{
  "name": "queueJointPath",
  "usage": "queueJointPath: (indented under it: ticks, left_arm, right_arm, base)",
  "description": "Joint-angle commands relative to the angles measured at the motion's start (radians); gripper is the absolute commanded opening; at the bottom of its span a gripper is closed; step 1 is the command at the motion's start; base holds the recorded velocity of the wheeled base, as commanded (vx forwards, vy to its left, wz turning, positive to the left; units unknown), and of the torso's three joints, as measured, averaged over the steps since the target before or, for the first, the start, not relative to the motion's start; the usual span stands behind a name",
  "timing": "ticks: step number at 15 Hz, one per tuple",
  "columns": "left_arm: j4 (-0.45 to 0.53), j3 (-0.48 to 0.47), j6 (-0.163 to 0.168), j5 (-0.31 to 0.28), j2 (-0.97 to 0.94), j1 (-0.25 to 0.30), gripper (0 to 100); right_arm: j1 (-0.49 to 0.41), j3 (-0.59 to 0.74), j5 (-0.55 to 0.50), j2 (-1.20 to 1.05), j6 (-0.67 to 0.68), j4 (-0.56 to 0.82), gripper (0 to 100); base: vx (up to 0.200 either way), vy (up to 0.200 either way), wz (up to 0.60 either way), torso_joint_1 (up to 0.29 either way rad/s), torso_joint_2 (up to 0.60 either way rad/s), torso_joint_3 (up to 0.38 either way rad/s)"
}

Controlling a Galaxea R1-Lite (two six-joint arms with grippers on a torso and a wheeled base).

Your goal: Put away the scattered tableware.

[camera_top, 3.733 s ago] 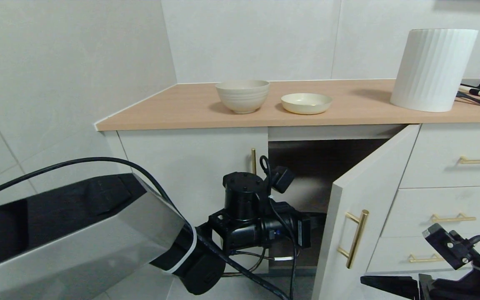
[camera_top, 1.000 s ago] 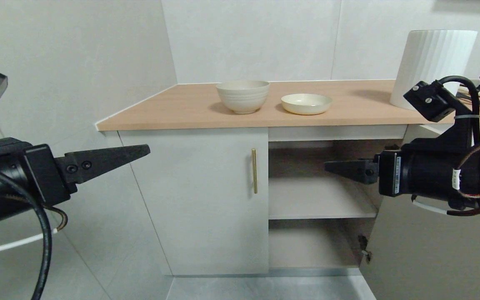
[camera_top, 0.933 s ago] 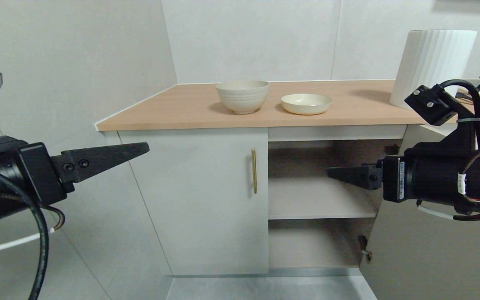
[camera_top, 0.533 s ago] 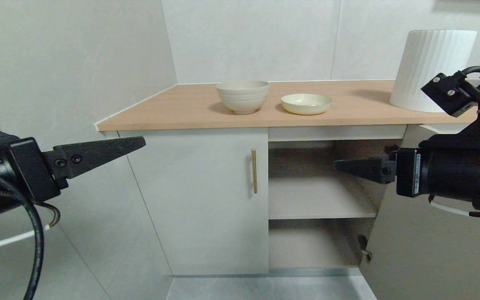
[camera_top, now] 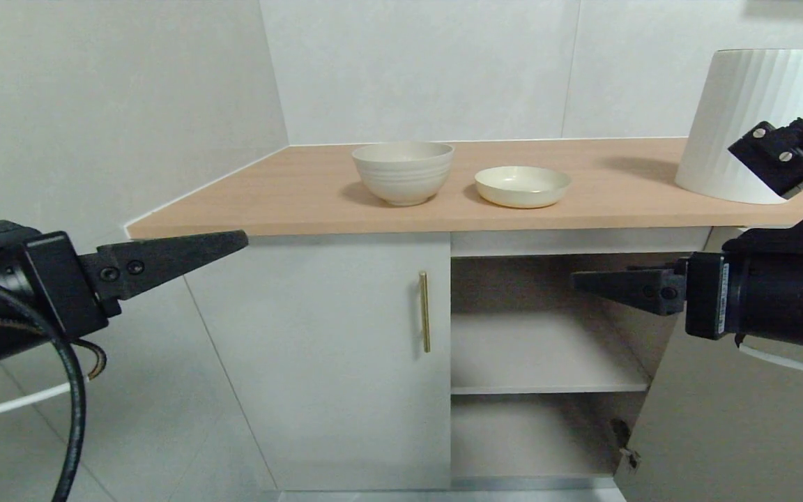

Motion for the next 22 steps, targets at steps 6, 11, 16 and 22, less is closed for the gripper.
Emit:
queueJointPath:
  ticks: [6, 11, 16, 22]
  left_arm:
    - [-0.006, 0.002, -0.004, 0.001, 0.010, 0.000, 100]
    - [-0.006, 0.006, -0.004, -0.040, 0.014, 0.000, 100]
    - [-0.006, 0.006, -0.009, -0.045, 0.040, 0.000, 100]
    - [-0.007, 0.009, -0.013, -0.045, 0.063, -0.014, 100]
  right_arm:
    - [-0.001, 0.014, -0.004, -0.015, -0.006, -0.001, 100]
    - [-0.001, 0.016, -0.006, -0.013, -0.017, -0.001, 100]
    - [-0.002, 0.016, -0.006, -0.010, -0.017, -0.001, 100]
    - [-0.024, 0.016, -0.006, 0.008, -0.017, -0.001, 100]
  base:
    - [0.033, 0.000, 0.00, 0.000, 0.00, 0.000]
    - [0.000, 0.000, 0.00, 0.000, 0.00, 0.000]
    - [0.000, 0.000, 0.00, 0.065, -0.21, -0.216]
    - [0.000, 0.000, 0.00, 0.143, -0.51, -0.303]
